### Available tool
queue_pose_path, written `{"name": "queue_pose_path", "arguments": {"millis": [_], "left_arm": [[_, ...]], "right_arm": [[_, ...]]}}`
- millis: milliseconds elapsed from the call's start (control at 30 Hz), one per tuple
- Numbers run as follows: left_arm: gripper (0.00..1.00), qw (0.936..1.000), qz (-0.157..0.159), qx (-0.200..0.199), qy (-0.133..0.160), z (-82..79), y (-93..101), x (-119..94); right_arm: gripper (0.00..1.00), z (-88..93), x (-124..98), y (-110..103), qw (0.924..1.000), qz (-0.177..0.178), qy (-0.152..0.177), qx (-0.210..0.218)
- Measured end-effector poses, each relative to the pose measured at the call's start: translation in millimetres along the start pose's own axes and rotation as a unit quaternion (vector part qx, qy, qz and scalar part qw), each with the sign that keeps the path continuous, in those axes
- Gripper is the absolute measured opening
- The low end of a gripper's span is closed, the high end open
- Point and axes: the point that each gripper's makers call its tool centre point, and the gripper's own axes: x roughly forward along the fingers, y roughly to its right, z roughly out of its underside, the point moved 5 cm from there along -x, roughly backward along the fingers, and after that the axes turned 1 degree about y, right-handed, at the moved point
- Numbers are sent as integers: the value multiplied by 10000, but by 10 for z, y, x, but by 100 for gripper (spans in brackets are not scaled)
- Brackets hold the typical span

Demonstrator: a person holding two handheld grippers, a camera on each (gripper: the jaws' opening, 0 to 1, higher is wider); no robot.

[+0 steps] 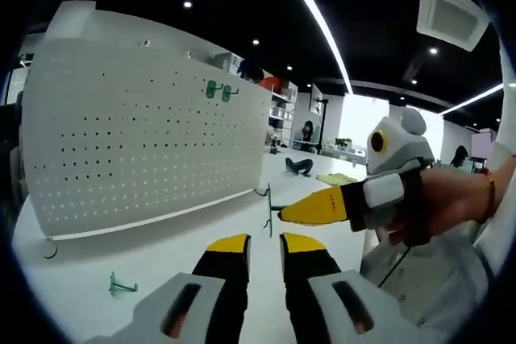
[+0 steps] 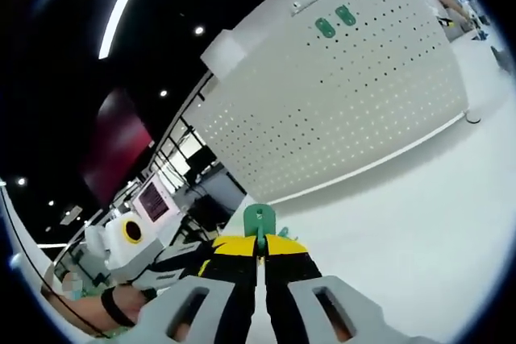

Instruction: Insert the hook assembly into the mounting plate slot until the hook locks in place.

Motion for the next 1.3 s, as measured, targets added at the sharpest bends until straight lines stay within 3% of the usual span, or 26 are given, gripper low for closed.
{"name": "queue_pose_path", "arguments": {"millis": [500,933,1300], "left_arm": [[23,9998,-182,-16,-83,10,-109,-200],[35,9993,-328,-55,-181,60,-174,-349],[42,9996,-168,31,-210,22,-154,-414]], "right_arm": [[1,-264,89,40,9968,373,87,-702],[1,-632,137,80,9909,620,288,-1160],[1,-962,178,96,9812,837,600,-1631]]}}
